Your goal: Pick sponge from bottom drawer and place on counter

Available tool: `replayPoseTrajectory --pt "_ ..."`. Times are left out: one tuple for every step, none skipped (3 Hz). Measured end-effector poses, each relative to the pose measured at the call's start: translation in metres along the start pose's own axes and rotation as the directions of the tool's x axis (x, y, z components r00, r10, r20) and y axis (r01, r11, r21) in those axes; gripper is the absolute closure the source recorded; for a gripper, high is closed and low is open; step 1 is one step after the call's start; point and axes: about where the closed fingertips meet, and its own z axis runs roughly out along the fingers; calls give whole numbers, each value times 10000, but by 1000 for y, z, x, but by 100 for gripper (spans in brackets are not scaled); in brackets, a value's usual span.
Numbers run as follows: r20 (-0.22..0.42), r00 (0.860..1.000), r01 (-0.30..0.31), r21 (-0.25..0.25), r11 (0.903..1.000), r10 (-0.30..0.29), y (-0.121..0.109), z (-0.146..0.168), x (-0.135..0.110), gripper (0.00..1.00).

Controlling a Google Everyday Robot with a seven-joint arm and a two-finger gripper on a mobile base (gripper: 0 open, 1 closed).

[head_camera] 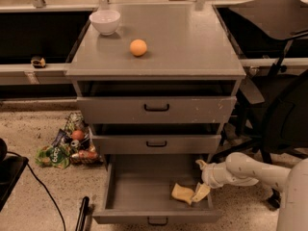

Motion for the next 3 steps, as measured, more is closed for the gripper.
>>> replayPoseTrajectory --pt "-231 9991 -352 -88 9993 350 -2 29 16 0" --pt "-602 9951 -785 -5 9969 783 -5 63 36 0" --pt "-958 9916 -859 108 9962 865 -6 93 45 0"
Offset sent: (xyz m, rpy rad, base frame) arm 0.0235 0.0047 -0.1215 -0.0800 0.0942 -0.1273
